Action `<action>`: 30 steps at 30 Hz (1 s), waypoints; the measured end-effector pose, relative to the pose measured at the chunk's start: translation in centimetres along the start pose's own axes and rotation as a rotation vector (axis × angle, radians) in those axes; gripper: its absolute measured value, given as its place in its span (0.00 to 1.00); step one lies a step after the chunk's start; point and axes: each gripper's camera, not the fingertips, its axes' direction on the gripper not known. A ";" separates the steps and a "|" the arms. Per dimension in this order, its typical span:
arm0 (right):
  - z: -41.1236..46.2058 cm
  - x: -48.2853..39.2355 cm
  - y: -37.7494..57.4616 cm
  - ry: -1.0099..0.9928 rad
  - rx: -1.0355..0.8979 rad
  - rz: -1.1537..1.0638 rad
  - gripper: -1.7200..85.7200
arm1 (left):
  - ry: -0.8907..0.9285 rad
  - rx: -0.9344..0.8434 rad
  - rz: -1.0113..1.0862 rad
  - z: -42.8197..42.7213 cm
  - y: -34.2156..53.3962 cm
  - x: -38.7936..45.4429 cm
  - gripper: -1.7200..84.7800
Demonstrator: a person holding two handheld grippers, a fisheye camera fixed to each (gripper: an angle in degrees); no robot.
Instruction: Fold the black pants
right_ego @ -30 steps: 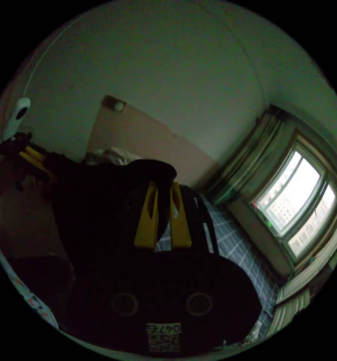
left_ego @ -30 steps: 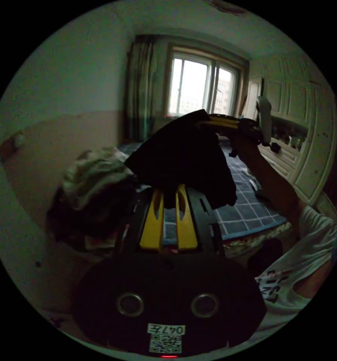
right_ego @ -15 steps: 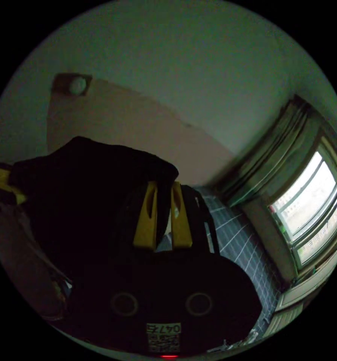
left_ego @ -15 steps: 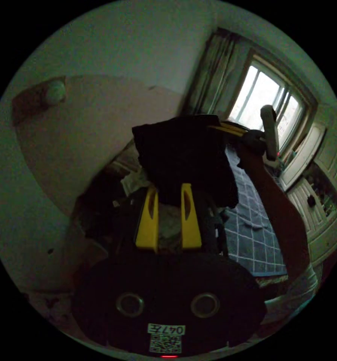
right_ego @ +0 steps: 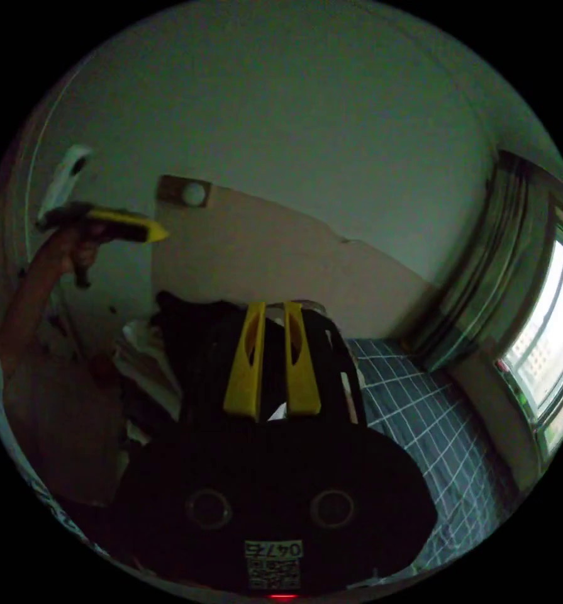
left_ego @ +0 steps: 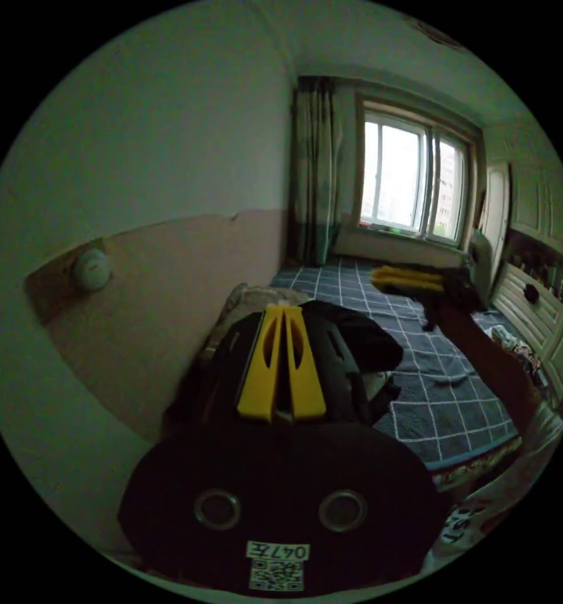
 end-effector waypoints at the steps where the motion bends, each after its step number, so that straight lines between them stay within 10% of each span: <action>1: -0.9 -1.1 1.0 0.006 -0.022 -0.038 0.03 | -0.001 -0.029 -0.002 1.2 -0.5 0.7 0.01; 7: -3.1 -4.0 8.0 -0.028 -0.188 -0.069 0.02 | 0.006 -0.524 -0.066 14.7 4.1 8.2 0.01; 16: -17.7 -2.4 13.4 0.052 -0.029 -0.036 0.01 | -0.053 -0.105 -0.182 5.4 11.5 25.5 0.01; 23: -40.9 -0.3 30.3 -0.063 0.151 0.119 0.01 | 0.180 -0.098 0.436 -0.9 26.8 58.2 0.01; 30: -58.2 -0.6 53.3 0.159 -0.004 0.503 0.01 | 0.469 -0.237 0.538 4.4 46.8 90.9 0.01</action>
